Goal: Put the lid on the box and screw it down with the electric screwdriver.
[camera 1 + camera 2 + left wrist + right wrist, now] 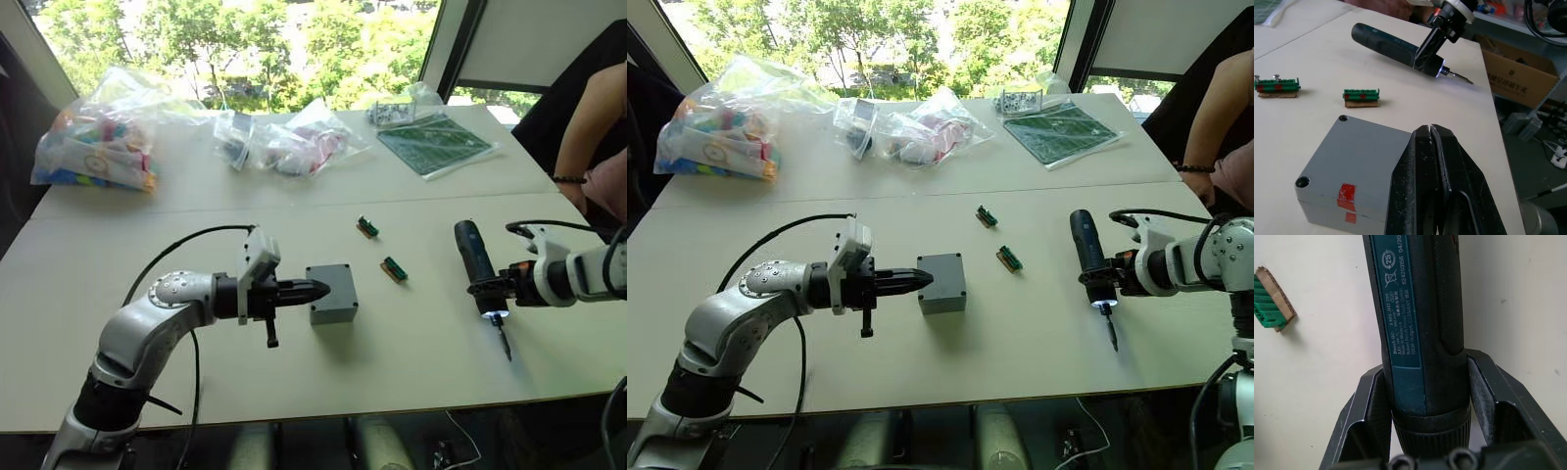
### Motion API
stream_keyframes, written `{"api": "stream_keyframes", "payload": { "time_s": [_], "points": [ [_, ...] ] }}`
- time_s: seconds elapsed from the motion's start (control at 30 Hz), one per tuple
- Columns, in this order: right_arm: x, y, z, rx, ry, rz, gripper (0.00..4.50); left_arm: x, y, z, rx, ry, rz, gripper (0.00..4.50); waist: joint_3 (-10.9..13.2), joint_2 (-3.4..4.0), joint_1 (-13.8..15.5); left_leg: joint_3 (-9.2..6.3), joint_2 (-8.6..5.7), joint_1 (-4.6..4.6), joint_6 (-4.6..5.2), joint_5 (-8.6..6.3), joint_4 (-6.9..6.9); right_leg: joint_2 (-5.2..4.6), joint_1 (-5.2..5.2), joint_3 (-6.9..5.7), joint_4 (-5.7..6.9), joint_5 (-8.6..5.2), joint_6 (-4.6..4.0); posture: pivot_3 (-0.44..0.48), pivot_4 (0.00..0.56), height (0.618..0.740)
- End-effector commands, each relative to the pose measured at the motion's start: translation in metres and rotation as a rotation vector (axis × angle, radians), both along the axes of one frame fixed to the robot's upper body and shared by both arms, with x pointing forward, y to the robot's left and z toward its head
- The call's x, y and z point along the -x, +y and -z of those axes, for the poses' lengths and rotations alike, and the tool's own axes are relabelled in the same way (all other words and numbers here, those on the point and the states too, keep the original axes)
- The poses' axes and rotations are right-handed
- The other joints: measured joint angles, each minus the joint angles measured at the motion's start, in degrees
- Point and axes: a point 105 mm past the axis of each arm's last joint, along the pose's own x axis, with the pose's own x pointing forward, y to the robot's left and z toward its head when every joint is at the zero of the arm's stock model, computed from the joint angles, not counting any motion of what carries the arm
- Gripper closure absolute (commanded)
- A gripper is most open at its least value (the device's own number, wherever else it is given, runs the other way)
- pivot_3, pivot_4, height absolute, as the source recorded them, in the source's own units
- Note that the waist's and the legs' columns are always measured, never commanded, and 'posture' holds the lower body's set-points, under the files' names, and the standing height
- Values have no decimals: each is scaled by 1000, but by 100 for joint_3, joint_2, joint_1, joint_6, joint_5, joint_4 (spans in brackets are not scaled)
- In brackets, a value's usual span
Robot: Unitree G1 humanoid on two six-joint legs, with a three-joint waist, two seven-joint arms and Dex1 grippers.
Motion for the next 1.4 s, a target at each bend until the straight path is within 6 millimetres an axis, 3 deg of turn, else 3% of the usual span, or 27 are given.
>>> {"api": "stream_keyframes", "payload": {
  "time_s": [0.03, 0.2, 0.37, 0.4, 0.47, 0.53, 0.6, 0.7, 0.77, 0.83, 0.93, 1.1, 1.23, 1.4],
  "points": [
    [-8, -1, -12, 66, -60, -42, 1692, -8, -1, -11, 32, -94, -53, 4500, 0, 0, 4, -1, 0, 0, 0, 0, 0, 0, 0, 0, 0, 1, -1, 0, 150, 740],
    [-13, 0, -8, 88, -63, -68, 164, -22, 3, -12, 15, -191, -161, 4500, -1, -3, 9, -1, 0, -2, 0, 0, 0, 0, 1, -1, -1, 1, 0, 0, 150, 740],
    [-28, -3, -18, 116, -187, -69, 33, -51, 23, -8, -5, -126, -323, 4500, -1, -4, 8, -3, -1, 1, 0, 0, 5, 0, 5, -1, 1, 6, 8, 0, 150, 740],
    [-36, 1, -31, 104, -271, -87, 33, -53, 28, -10, -1, -127, -337, 4500, -1, -4, -4, -4, -1, 1, 0, 0, 7, 1, 5, -1, 0, 4, 14, 0, 150, 740],
    [-56, 19, -78, 5, -536, -137, 33, -56, 40, -9, -25, -96, -369, 4500, 0, -6, -52, 0, 0, 2, 0, 0, 7, 1, 4, 0, 0, 6, 15, 0, 150, 740],
    [-55, 59, -126, -20, -910, -353, 33, -59, 52, 6, -146, -63, -411, 4500, 1, -4, -98, 2, 4, 3, 0, 0, 5, 5, 1, 2, 4, 8, 20, 0, 150, 740],
    [-47, 92, -138, -23, -1145, -438, 33, -67, 57, 14, -204, -59, -464, 4500, -2, -7, -90, -14, 7, 2, 0, 0, -1, 15, 2, -4, 6, 11, 50, 0, 150, 740],
    [-39, 123, -114, -153, -1148, -418, 33, -79, 57, 15, -222, -96, -540, 4500, -14, -37, -55, -34, 36, 6, 0, -1, -9, 50, 9, -9, 2, 11, 54, 0, 150, 740],
    [-21, 143, -101, -283, -1110, -495, 33, -80, 56, 18, -204, -71, -537, 4500, -13, -37, 16, -41, 37, 1, -1, -1, -8, 51, 9, -13, 3, 23, 34, 0, 150, 740],
    [-4, 154, -78, -279, -1038, -588, 33, -76, 53, 24, -186, -1, -513, 4500, -10, -33, 95, -40, 32, -5, -2, 0, -6, 46, 7, -11, 3, 23, 33, 0, 150, 740],
    [18, 156, -38, -215, -882, -712, 33, -55, 45, 33, -183, 96, -385, 4500, -11, -34, 115, -26, 28, -5, -2, 0, 0, 38, 6, -1, 1, 23, 30, 0, 150, 740],
    [32, 154, -6, -116, -779, -812, 33, -34, 45, 46, -299, 86, -269, 4500, -12, -36, 89, -24, 30, 12, -4, 1, 0, 43, 14, 1, 1, 13, -2, 0, 150, 740],
    [45, 164, 8, -148, -696, -873, 33, -22, 37, 46, -301, 95, -185, 4500, -12, -36, 46, -29, 37, 28, -6, 2, -1, 53, 23, 1, 3, 9, -1, 0, 150, 740],
    [44, 176, 20, -158, -660, -897, 33, -23, 18, 46, -322, 53, -129, 4500, -12, -37, 42, -28, 38, 19, -6, 2, 0, 53, 22, 2, -3, 10, -4, 0, 150, 740]
  ]
}}
